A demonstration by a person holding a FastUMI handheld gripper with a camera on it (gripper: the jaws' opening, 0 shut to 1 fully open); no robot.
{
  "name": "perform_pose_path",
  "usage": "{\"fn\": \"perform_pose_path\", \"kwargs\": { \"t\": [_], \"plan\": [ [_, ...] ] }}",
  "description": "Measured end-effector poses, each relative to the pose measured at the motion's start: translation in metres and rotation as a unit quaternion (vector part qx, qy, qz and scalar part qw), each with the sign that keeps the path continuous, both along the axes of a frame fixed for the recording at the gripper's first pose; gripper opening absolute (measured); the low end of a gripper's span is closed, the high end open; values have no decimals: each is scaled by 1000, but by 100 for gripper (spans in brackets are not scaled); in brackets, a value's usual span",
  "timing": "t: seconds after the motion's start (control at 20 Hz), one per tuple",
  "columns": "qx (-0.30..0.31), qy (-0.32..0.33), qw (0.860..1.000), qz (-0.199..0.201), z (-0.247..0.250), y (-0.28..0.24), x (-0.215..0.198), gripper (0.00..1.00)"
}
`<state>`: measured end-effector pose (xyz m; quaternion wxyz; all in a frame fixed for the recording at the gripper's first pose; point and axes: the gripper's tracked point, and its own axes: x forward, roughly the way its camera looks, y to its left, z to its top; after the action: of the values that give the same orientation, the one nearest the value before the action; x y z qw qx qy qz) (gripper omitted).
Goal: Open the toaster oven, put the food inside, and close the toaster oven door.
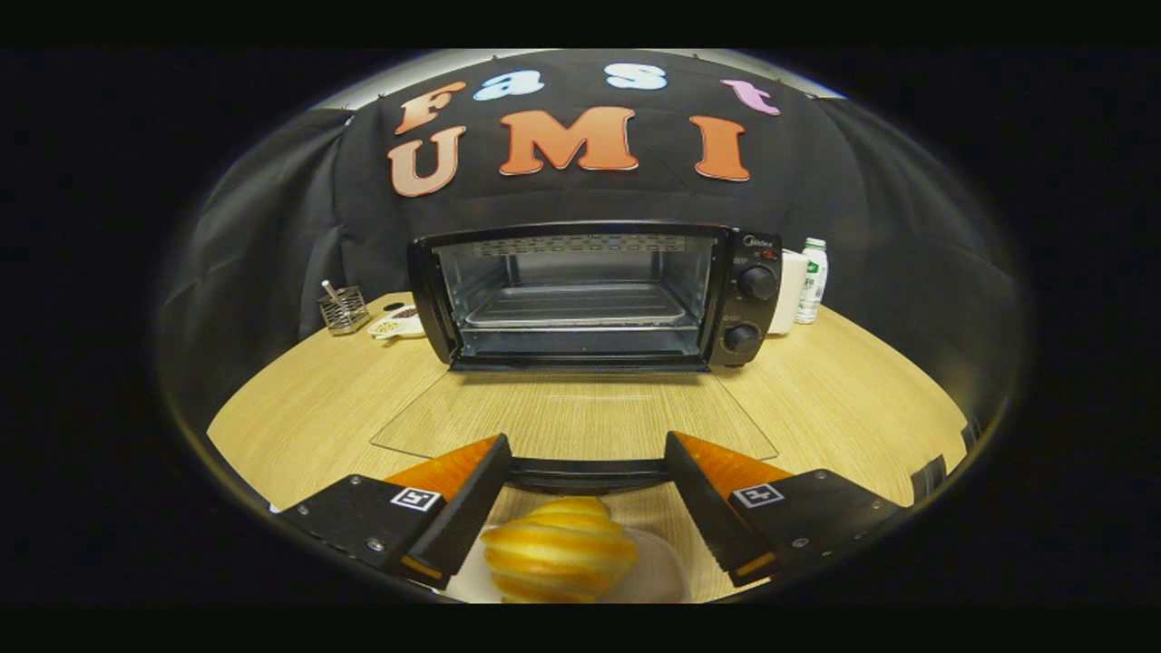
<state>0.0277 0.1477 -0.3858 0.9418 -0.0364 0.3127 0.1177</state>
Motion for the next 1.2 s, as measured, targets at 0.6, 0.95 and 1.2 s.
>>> {"fn": "perform_pose_path", "kwargs": {
  "t": [0.6,0.95,1.2],
  "plan": [
    [25,-13,999,-35,18,-33,-58,100],
    [29,0,998,-49,0,-35,-117,100],
    [24,11,998,-52,-19,-23,-136,100]
  ]
}}
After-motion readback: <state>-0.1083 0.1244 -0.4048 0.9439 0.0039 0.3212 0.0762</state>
